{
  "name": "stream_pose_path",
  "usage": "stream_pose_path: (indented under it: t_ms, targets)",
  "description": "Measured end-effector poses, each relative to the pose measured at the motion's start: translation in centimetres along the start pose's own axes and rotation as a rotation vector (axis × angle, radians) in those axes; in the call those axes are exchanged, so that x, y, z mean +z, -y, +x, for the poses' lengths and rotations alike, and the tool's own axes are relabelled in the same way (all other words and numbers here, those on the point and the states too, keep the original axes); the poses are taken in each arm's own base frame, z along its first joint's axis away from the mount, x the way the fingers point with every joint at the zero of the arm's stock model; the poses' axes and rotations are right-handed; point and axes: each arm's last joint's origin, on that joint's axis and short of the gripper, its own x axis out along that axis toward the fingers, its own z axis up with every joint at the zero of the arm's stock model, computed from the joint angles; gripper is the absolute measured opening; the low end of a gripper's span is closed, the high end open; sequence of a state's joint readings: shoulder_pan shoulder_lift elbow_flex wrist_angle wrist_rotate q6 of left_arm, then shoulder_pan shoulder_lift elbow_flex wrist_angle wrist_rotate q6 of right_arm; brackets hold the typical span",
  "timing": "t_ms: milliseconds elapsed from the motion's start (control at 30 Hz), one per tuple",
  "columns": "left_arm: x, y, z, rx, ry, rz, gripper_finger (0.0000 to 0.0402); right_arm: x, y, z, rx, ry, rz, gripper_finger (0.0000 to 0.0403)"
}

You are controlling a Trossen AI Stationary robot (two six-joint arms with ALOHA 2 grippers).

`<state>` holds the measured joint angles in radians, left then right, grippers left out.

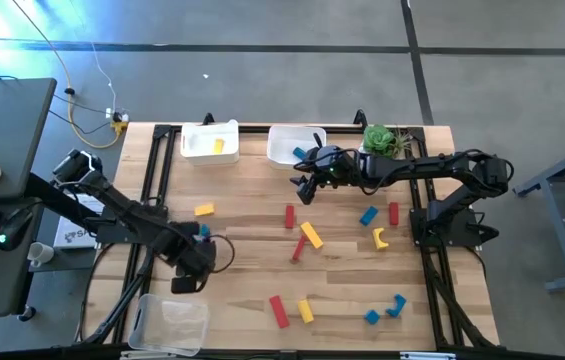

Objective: Sort & place blocks by color
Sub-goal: Put the red block into the transparent bin

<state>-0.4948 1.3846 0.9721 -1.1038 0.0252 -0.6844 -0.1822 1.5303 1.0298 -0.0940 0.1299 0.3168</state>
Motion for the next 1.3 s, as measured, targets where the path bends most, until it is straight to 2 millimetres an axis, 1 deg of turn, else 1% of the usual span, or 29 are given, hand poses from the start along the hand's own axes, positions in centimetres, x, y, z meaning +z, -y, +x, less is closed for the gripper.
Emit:
stream_pose_path:
  t_ms: [100,367,600,833,967,1033,1200,1300]
  targets:
    - [-0.8,1.0,0.0,-0.046,-0.042,-0.005,0.0102,0.0,0.0,0.0,0.000,0.000,0.023,0.0211]
    - [-3.1,3.2,0.1,-0.084,-0.101,-0.029,0.0102,-0.1,-0.1,0.0,0.008,-0.005,0.048,0.0211]
    - [-4.7,5.3,0.0,-0.152,-0.078,-0.040,0.0102,-0.9,-0.9,-0.2,0.012,-0.068,0.026,0.0211]
    - [-5.4,7.6,-0.2,-0.283,-0.012,-0.056,0.0102,-1.9,-2.3,-0.5,0.027,-0.114,0.055,0.0211]
    - [-5.8,8.4,-0.3,-0.334,0.010,-0.066,0.0102,-2.3,-3.4,-0.7,0.031,-0.116,0.068,0.0211]
    - [-5.9,8.7,-0.2,-0.340,0.008,-0.073,0.0104,-2.6,-4.0,-0.9,0.045,-0.121,0.076,0.0211]
    - [-6.3,9.3,0.6,-0.309,-0.013,-0.065,0.0131,-3.3,-5.7,-1.4,0.087,-0.137,0.068,0.0211]
    - [-6.3,9.6,1.2,-0.300,-0.027,-0.060,0.0140,-3.8,-6.6,-1.7,0.110,-0.148,0.050,0.0211]
